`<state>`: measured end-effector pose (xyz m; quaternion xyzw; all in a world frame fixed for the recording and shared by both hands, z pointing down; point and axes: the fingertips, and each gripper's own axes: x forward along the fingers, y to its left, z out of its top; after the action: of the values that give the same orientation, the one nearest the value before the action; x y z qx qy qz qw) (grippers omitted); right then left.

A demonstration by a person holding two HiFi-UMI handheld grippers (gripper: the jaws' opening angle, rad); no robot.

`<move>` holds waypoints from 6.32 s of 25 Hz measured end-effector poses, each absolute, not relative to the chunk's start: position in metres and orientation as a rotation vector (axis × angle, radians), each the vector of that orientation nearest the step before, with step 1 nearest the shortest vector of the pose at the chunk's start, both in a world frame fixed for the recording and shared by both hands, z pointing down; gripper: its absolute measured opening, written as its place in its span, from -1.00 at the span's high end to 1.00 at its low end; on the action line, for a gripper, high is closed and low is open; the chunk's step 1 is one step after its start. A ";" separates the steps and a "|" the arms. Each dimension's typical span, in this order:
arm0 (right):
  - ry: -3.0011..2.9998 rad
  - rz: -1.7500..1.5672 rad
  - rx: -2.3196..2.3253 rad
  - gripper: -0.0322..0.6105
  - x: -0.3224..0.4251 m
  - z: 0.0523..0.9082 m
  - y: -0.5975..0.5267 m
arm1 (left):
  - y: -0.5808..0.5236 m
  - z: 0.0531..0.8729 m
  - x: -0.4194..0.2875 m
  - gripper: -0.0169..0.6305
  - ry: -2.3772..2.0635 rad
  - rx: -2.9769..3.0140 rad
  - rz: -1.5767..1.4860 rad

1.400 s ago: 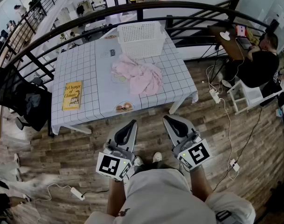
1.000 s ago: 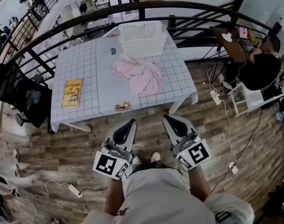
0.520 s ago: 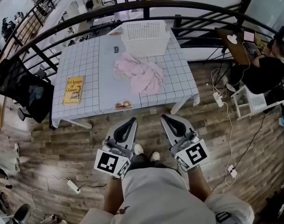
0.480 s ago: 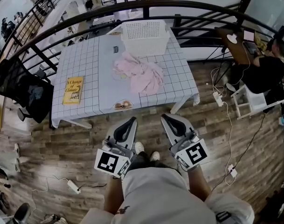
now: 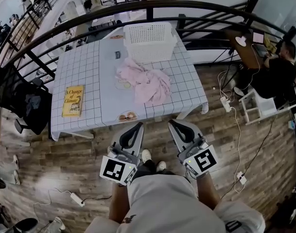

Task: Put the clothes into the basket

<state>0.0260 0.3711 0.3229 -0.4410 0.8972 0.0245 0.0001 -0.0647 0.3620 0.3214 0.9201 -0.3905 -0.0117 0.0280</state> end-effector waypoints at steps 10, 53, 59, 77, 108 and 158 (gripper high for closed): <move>2.808 0.063 -1.456 0.85 0.020 0.331 0.322 | 0.311 0.329 -0.072 0.94 -1.149 2.855 -0.047; 2.874 0.049 -1.327 0.85 0.070 0.338 0.170 | 0.166 0.329 -0.021 0.94 -1.271 2.814 0.024; 2.883 0.002 -1.304 0.85 0.069 0.341 0.153 | 0.149 0.331 -0.019 0.94 -1.288 2.808 0.031; 2.905 -0.021 -1.354 0.85 0.049 0.356 0.066 | 0.064 0.356 -0.036 0.94 -1.218 2.803 0.047; 2.996 -0.080 -1.498 0.85 0.040 0.390 -0.024 | -0.028 0.385 -0.040 0.94 -0.999 2.808 0.070; 3.945 -0.563 -0.776 -0.27 0.026 0.644 0.014 | -0.009 0.522 -0.014 0.94 -0.902 2.640 0.424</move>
<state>0.0257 0.0145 0.6440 -0.1714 0.8710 -0.1243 -0.4434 -0.0143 -0.0090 0.5218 0.9236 -0.3157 0.1483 0.1590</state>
